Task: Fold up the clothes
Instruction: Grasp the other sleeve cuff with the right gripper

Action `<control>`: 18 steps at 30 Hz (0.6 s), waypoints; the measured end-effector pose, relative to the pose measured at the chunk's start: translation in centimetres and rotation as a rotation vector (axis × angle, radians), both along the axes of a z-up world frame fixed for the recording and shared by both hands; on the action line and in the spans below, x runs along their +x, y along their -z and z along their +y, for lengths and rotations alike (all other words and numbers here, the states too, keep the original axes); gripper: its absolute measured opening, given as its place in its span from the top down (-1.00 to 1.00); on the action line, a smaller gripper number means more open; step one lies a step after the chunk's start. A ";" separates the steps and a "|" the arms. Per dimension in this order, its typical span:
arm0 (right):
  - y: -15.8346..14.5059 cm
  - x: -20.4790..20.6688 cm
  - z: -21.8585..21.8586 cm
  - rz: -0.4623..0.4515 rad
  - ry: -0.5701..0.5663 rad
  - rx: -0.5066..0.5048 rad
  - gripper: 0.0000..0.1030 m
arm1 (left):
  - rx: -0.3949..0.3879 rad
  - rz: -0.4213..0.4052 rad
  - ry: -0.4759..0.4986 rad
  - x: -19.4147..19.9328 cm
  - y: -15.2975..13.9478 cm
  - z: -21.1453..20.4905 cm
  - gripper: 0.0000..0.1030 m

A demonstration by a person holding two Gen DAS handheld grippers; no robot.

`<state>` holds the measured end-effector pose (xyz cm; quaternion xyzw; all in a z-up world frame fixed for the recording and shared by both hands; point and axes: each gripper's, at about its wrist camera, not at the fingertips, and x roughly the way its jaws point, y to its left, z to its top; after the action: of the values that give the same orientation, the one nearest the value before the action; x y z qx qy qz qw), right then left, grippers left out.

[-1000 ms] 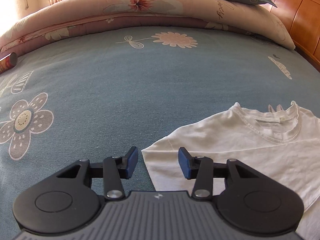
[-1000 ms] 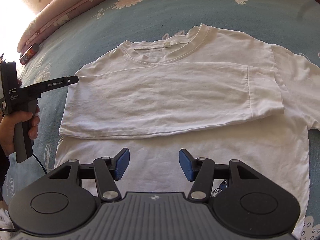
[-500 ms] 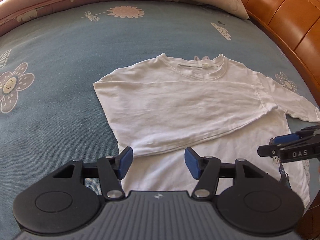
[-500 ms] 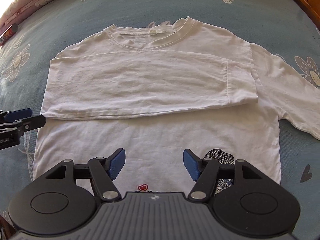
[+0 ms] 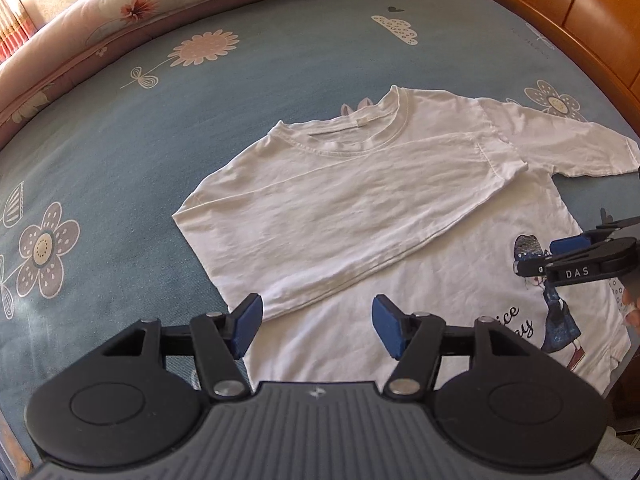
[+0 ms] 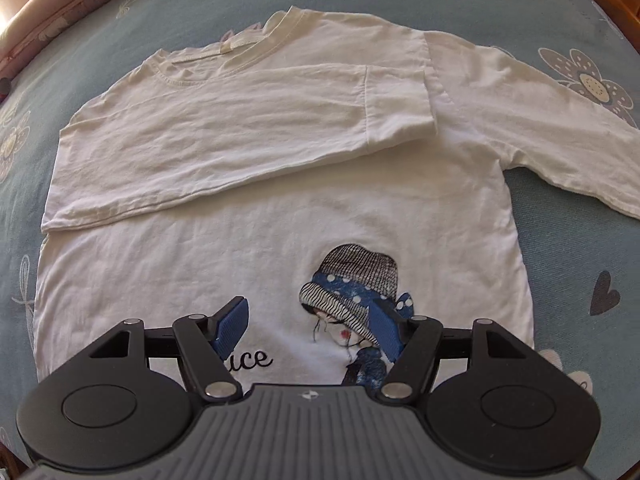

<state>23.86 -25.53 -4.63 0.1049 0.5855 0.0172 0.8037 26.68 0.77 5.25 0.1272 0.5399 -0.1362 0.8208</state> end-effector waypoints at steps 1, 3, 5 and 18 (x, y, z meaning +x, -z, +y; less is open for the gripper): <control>-0.2 0.5 -1.7 -0.002 0.033 0.017 -0.38 | 0.004 0.005 -0.003 0.2 0.0 -1.0 -0.26; -0.6 1.2 -5.6 -0.005 0.107 0.048 -0.38 | 0.017 0.013 -0.008 0.4 0.2 -3.3 -0.32; -0.9 1.3 -9.9 -0.009 0.178 0.072 -0.38 | 0.026 0.032 -0.020 0.5 0.7 -6.2 -0.32; -1.6 -3.0 -37.1 -0.092 0.597 0.207 -0.36 | 0.003 0.132 -0.050 0.5 2.4 -20.4 -0.35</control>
<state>20.91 -62.58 -3.06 0.3525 0.4871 -0.1554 0.7838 27.21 -19.65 2.89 0.1058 0.5962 -0.1229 0.7863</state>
